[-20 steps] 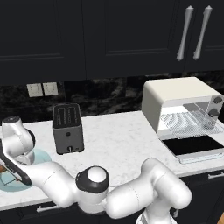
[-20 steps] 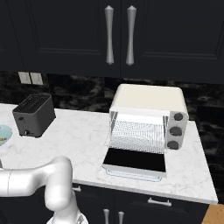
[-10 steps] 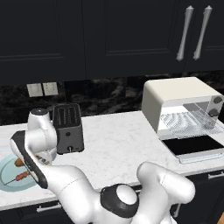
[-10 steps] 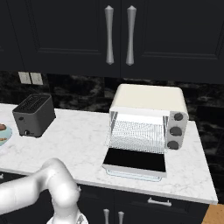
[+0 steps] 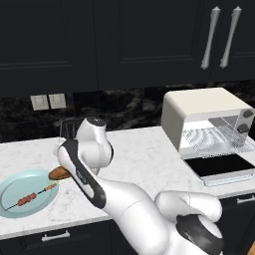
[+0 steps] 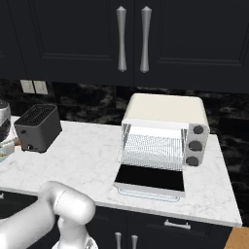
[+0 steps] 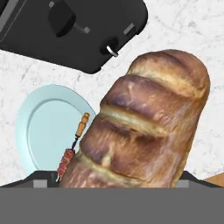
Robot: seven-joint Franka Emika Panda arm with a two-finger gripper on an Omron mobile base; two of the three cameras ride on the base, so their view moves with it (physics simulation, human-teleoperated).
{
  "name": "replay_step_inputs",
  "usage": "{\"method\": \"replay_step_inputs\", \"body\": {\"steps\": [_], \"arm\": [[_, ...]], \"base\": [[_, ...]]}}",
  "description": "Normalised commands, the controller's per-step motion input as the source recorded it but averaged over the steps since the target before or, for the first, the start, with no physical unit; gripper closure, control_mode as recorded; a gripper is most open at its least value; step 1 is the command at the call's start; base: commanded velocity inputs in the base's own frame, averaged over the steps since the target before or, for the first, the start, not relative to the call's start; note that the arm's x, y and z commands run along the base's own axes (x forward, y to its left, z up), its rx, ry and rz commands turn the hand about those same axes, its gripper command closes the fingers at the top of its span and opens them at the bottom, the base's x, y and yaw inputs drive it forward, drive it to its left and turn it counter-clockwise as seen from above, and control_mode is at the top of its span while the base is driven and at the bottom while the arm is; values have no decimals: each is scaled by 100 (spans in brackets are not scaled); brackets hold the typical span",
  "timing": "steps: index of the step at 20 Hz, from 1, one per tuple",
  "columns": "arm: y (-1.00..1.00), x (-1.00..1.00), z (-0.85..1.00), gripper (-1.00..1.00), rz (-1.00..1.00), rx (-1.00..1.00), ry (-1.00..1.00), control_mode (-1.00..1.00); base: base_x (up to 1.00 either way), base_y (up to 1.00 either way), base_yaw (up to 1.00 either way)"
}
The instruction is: Pick up the kebab skewer and baguette bread, and place them inside the toaster oven. Close the toaster oven door and start by setting the timer.
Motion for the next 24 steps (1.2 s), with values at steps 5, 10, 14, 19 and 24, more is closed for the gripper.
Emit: {"method": "replay_step_inputs", "body": {"steps": [5,10,14,19,24], "arm": [[-100,0,46,100,-1,6,0,-100],[-100,11,26,100,-9,2,-3,-100],[-100,12,8,100,-14,0,-1,-100],[-100,0,6,100,-2,2,0,-100],[-100,1,12,100,0,0,0,-100]], "base": [[0,0,0],[0,0,0],[0,0,0],[0,0,0],[0,0,0]]}}
